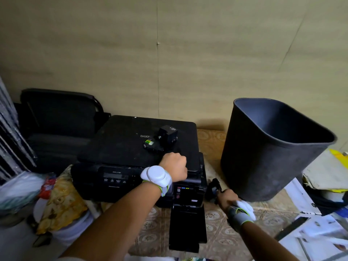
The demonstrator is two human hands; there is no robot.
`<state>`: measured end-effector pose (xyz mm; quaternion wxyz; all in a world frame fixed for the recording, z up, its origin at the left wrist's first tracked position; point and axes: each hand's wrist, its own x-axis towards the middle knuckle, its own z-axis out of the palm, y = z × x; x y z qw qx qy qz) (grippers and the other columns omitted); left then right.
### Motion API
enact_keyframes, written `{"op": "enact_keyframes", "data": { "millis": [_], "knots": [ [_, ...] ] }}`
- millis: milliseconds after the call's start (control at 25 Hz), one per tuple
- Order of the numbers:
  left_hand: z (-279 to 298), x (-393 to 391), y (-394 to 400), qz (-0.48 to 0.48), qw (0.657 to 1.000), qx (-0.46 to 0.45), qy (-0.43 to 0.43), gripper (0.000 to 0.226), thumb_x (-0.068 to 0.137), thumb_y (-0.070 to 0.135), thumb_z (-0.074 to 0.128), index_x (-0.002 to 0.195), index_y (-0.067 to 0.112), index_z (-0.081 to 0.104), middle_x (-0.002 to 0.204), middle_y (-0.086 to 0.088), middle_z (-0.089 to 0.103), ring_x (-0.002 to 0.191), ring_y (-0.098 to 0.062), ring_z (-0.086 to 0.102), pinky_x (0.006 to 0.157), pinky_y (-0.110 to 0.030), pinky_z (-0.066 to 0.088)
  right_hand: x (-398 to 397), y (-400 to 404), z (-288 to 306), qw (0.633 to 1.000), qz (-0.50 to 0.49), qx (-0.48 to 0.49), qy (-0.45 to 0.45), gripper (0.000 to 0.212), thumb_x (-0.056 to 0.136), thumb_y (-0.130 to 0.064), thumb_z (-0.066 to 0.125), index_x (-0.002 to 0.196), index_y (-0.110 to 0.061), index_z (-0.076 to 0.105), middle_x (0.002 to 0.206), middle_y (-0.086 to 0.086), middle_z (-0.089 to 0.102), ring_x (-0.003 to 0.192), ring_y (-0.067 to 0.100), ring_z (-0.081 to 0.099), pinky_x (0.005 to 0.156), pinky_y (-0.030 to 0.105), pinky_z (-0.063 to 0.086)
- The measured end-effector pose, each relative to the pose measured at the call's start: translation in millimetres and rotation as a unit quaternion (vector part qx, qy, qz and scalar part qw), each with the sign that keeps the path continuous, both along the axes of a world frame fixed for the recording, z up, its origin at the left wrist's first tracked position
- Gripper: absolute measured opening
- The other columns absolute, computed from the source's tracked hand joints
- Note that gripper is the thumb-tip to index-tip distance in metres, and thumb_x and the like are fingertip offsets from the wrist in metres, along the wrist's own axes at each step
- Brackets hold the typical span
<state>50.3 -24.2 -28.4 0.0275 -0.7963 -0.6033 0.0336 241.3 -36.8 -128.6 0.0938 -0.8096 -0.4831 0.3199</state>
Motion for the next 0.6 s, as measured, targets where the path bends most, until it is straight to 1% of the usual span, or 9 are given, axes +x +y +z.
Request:
{"op": "enact_keyframes", "data": {
  "millis": [80, 120, 200, 280, 360, 440, 480, 560, 600],
  "knots": [
    [0.4, 0.3, 0.7, -0.001, 1.000, 0.001, 0.002, 0.032, 0.090, 0.018, 0.045, 0.101, -0.002, 0.066, 0.111, -0.022, 0.068, 0.104, -0.039, 0.063, 0.084, -0.038, 0.049, -0.1, -5.1, 4.7, 1.000, 0.004, -0.022, -0.015, 0.050, 0.094, -0.047, 0.042, 0.101, -0.008, 0.073, 0.097, 0.009, 0.067, 0.109, 0.029, 0.064, 0.083, 0.029, 0.050],
    [-0.1, 0.3, 1.0, 0.000, 1.000, 0.002, 0.005, 0.032, 0.090, 0.019, 0.045, 0.101, -0.002, 0.066, 0.111, -0.022, 0.068, 0.105, -0.039, 0.063, 0.084, -0.038, 0.049, 0.1, -6.6, 7.7, 0.999, 0.005, -0.032, -0.018, 0.048, 0.093, -0.047, 0.041, 0.098, -0.010, 0.073, 0.093, 0.006, 0.064, 0.107, 0.027, 0.065, 0.082, 0.029, 0.050],
    [-2.3, 0.0, 1.3, 0.001, 1.000, 0.004, 0.008, 0.033, 0.090, 0.019, 0.044, 0.103, -0.002, 0.066, 0.113, -0.021, 0.068, 0.106, -0.040, 0.062, 0.085, -0.038, 0.049, 2.0, -4.5, 2.7, 0.998, 0.008, -0.054, -0.014, 0.043, 0.091, -0.043, 0.046, 0.099, -0.009, 0.071, 0.098, 0.005, 0.067, 0.105, 0.025, 0.066, 0.084, 0.030, 0.050],
    [-4.3, -0.7, 1.6, 0.001, 1.000, 0.007, 0.010, 0.033, 0.090, 0.019, 0.043, 0.103, -0.001, 0.066, 0.113, -0.021, 0.068, 0.106, -0.039, 0.062, 0.084, -0.038, 0.049, 8.3, 5.5, -17.4, 0.997, 0.017, -0.073, -0.001, 0.048, 0.083, -0.047, 0.048, 0.089, -0.006, 0.072, 0.100, 0.004, 0.074, 0.098, 0.025, 0.069, 0.084, 0.032, 0.055],
    [-4.8, -1.0, 2.1, -0.001, 1.000, 0.010, 0.010, 0.033, 0.090, 0.019, 0.043, 0.102, -0.001, 0.066, 0.112, -0.021, 0.068, 0.105, -0.039, 0.063, 0.084, -0.037, 0.049, 24.9, 27.0, -63.8, 0.996, 0.034, -0.082, -0.004, 0.058, 0.070, -0.061, 0.046, 0.076, -0.008, 0.068, 0.086, 0.004, 0.076, 0.087, 0.027, 0.071, 0.079, 0.036, 0.058],
    [-4.3, -1.2, 2.6, -0.006, 1.000, 0.013, 0.012, 0.032, 0.090, 0.019, 0.044, 0.101, -0.001, 0.066, 0.111, -0.021, 0.068, 0.104, -0.038, 0.063, 0.083, -0.037, 0.049, 37.1, 43.4, -105.1, 0.994, 0.049, -0.093, -0.038, 0.069, 0.054, -0.072, 0.042, 0.080, -0.014, 0.067, 0.081, 0.003, 0.075, 0.083, 0.028, 0.072, 0.080, 0.040, 0.059],
    [-4.6, -1.2, 2.6, -0.011, 1.000, 0.015, 0.015, 0.031, 0.090, 0.019, 0.044, 0.100, -0.001, 0.066, 0.111, -0.021, 0.068, 0.103, -0.038, 0.063, 0.082, -0.037, 0.049, 38.8, 45.1, -114.4, 0.992, 0.055, -0.099, -0.054, 0.069, 0.051, -0.072, 0.042, 0.085, -0.017, 0.066, 0.082, 0.004, 0.075, 0.084, 0.028, 0.071, 0.082, 0.041, 0.058],
    [-5.6, -2.2, 2.4, -0.019, 0.999, 0.016, 0.020, 0.031, 0.090, 0.019, 0.043, 0.099, -0.001, 0.066, 0.109, -0.020, 0.068, 0.102, -0.038, 0.064, 0.081, -0.037, 0.049, 33.2, 44.8, -116.0, 0.988, 0.076, -0.118, -0.058, 0.058, 0.055, -0.063, 0.046, 0.088, -0.018, 0.062, 0.086, 0.005, 0.075, 0.087, 0.029, 0.071, 0.084, 0.043, 0.057],
    [-6.4, -3.2, 2.6, -0.021, 0.999, 0.017, 0.022, 0.031, 0.090, 0.019, 0.043, 0.099, -0.001, 0.066, 0.109, -0.020, 0.069, 0.102, -0.038, 0.064, 0.081, -0.037, 0.049, 20.8, 34.5, -95.2, 0.987, 0.094, -0.114, -0.063, 0.054, 0.058, -0.060, 0.048, 0.090, -0.018, 0.060, 0.091, 0.006, 0.075, 0.091, 0.029, 0.070, 0.086, 0.043, 0.056]
  ]
}}
